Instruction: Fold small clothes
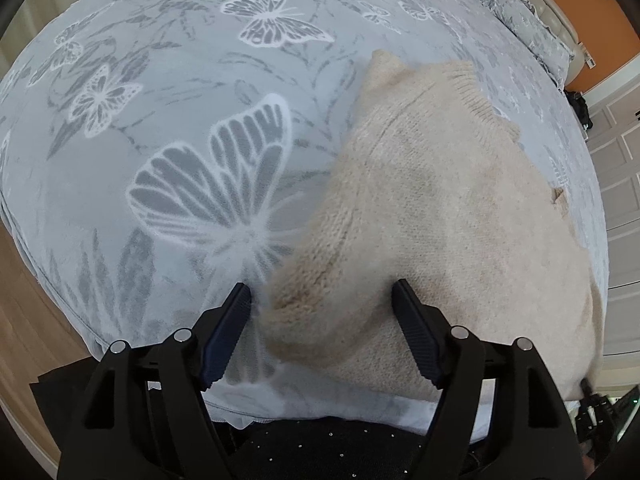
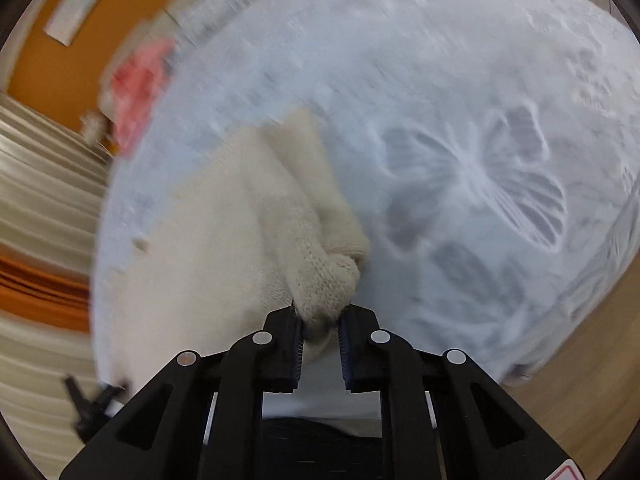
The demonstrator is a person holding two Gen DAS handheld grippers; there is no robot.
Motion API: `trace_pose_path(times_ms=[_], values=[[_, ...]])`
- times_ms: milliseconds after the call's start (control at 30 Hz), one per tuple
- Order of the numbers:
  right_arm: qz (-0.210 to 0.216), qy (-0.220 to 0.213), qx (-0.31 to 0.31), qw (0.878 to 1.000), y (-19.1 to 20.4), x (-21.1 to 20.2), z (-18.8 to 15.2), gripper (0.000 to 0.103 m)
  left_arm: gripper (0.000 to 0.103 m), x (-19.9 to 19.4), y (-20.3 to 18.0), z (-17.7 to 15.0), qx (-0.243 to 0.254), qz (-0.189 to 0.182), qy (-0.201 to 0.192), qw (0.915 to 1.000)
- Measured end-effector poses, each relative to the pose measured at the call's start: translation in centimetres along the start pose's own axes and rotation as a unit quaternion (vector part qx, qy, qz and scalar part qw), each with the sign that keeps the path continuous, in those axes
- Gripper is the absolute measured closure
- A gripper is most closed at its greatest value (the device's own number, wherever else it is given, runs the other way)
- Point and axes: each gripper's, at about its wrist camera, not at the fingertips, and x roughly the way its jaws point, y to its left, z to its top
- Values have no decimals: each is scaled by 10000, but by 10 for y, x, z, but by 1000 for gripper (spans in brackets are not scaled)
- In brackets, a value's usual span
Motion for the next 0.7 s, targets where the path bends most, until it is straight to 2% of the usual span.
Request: trace_pose_path(times_ms=[67, 133, 200, 233, 267, 367, 433, 500, 567, 700], values=[[215, -45, 252, 9994, -6, 0, 2, 85, 28, 2, -2, 1, 54, 53, 24, 10000], [130, -373, 298, 9988, 11, -20, 0, 82, 27, 2, -5, 2, 96, 107, 36, 9999], [-313, -945, 19, 9950, 40, -45, -2, 77, 27, 1, -4, 1, 103, 96, 23, 9999], [-388, -1184, -228, 9919, 57, -55, -2, 77, 27, 1, -2, 1, 75, 57, 17, 10000], [-283, -1311, -492, 9897, 73, -61, -1, 77, 27, 1, -1, 0, 66, 42, 17, 10000], [-245, -1205, -1459, 9816, 132, -51, 15, 72, 24, 3, -3, 0, 123, 61, 34, 9999], [-432, -1116, -1944, 9736, 165, -29, 31, 57, 23, 3, -5, 0, 178, 102, 43, 9998], [-634, -999, -2220, 9678, 180, -8, 47, 54, 23, 4, -6, 1, 160, 77, 35, 9998], [-1000, -1038, -2197, 9649, 173, 5, 69, 54, 23, 4, -8, 1, 134, 35, 28, 9999], [-1010, -728, -1431, 9819, 120, 23, 119, 53, 21, 6, -8, 1, 130, -32, 35, 9999]])
